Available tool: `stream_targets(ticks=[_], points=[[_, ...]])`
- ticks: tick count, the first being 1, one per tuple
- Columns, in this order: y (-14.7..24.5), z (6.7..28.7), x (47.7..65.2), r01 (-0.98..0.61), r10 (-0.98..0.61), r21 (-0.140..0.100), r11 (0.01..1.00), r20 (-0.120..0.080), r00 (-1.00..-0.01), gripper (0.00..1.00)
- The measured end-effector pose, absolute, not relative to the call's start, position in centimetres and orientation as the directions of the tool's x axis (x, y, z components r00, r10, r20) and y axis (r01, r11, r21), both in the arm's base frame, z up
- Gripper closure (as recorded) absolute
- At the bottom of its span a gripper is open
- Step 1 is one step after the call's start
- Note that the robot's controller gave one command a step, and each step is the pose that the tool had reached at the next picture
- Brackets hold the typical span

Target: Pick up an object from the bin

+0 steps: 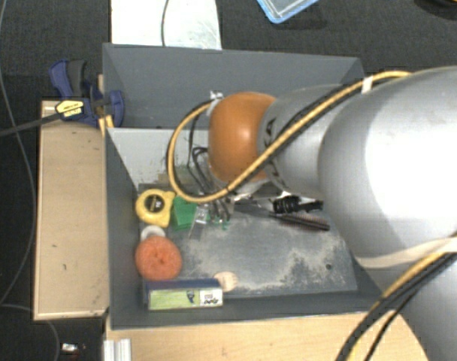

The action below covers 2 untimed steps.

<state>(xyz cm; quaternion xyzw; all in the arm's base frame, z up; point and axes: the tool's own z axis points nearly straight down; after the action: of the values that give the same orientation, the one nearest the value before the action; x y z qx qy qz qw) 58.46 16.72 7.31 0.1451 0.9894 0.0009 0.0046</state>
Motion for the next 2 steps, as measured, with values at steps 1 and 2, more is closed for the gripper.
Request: stream_targets(ticks=[1,2], points=[[16.6,10.4,58.2,0.288,0.288,-0.001,0.958,-0.002,-0.958,1.0],[16.7,13.1,58.3,0.287,0.287,0.002,0.958,-0.005,-0.958,1.0]])
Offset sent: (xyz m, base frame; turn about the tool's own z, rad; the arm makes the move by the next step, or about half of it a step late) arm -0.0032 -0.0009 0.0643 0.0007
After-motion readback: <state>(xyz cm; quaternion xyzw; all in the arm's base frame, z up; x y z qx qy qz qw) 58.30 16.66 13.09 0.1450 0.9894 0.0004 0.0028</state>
